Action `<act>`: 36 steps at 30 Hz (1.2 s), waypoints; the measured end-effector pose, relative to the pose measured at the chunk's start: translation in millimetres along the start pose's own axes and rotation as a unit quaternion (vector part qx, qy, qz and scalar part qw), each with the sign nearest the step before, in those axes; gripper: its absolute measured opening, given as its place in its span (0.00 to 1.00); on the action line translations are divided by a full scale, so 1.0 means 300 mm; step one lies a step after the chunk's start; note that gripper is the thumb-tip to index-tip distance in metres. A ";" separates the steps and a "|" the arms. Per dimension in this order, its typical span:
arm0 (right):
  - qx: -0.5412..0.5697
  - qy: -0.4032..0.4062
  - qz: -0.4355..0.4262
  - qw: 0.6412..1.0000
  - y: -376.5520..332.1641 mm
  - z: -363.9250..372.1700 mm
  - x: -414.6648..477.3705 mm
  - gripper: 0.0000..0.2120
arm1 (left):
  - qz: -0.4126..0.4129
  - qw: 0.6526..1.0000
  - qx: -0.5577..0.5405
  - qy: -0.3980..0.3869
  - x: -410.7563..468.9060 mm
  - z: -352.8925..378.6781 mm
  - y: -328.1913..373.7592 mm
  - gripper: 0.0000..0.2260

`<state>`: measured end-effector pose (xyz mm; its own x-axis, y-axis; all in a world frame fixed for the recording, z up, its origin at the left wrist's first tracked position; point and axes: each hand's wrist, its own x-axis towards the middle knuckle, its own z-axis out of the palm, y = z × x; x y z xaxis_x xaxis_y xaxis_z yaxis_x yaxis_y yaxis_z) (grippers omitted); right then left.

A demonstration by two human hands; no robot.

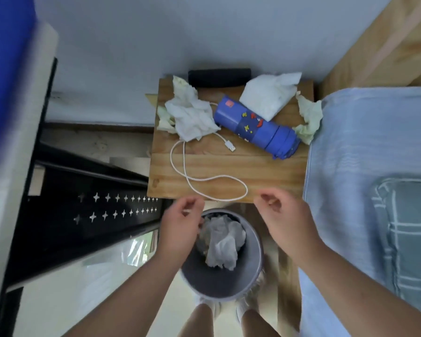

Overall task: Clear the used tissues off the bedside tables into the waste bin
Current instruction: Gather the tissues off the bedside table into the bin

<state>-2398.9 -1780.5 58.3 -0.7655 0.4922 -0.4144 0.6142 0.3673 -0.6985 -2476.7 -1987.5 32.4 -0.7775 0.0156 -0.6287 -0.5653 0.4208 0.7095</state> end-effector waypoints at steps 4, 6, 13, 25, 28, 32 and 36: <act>0.007 0.069 -0.051 0.996 -0.160 -0.102 0.218 0.05 | 0.131 0.989 0.046 0.046 0.152 -0.025 0.262 0.06; 0.003 0.096 -0.078 0.992 -0.226 -0.141 0.313 0.06 | 0.163 0.983 0.058 0.065 0.229 -0.030 0.363 0.04; -0.064 0.069 -0.156 0.983 -0.380 -0.087 0.479 0.13 | 0.215 0.931 0.252 0.156 0.438 -0.048 0.507 0.21; -0.303 -0.112 -0.217 0.921 -0.438 0.313 0.528 0.28 | 0.111 0.979 0.147 0.085 0.516 -0.114 0.333 0.25; -0.312 -0.069 -0.219 0.922 -0.421 0.320 0.528 0.11 | 0.114 0.980 0.127 0.099 0.508 -0.101 0.320 0.16; -0.254 -0.009 -0.224 0.941 -0.424 0.282 0.500 0.07 | 0.127 0.981 0.089 0.116 0.477 -0.089 0.322 0.11; -0.178 0.027 -0.222 0.958 -0.417 0.199 0.448 0.09 | 0.119 0.986 0.044 0.110 0.415 -0.075 0.308 0.12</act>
<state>-2590.1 -1807.4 55.1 -0.9616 0.2615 -0.0837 0.2633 0.7915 -0.5515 -2631.9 -1967.2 26.9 -0.9318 -0.0688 -0.3563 -0.3403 0.5061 0.7925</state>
